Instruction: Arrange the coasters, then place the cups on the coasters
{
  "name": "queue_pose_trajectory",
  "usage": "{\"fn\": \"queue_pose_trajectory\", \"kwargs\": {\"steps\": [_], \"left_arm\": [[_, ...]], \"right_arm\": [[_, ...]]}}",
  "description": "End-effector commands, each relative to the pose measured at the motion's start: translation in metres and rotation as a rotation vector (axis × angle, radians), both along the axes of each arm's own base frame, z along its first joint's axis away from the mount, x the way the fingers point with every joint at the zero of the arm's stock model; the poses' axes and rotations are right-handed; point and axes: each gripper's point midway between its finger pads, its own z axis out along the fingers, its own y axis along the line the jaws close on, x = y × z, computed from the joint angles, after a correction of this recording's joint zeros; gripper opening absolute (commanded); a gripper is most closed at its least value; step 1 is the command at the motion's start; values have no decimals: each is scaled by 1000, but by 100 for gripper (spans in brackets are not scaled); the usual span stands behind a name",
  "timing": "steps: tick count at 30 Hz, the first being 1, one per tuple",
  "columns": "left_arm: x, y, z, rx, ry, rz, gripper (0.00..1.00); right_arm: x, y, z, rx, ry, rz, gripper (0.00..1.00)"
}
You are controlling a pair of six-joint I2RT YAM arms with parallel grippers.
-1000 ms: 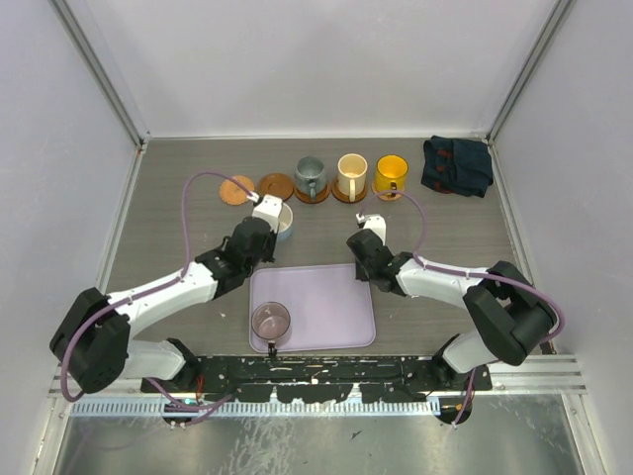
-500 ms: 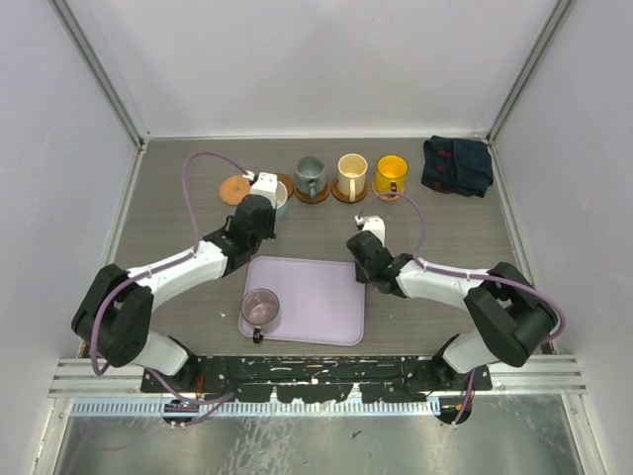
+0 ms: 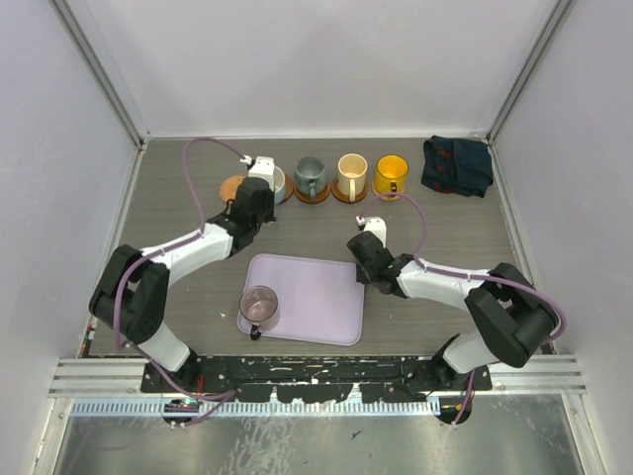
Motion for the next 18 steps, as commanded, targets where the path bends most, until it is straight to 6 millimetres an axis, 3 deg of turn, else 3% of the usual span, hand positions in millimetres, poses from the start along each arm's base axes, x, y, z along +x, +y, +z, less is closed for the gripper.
{"fn": "queue_pose_trajectory", "kwargs": {"steps": [1,10,18], "left_arm": [[38,-13,64,-130,-191,13,0],[68,-2,53,-136,-173,44,0],[90,1,49,-154,-156,55,0]], "right_arm": [[10,3,15,18,-50,-18,28],[38,13,56,1,-168,5,30],[43,27,65,41,-178,19,30]]}}
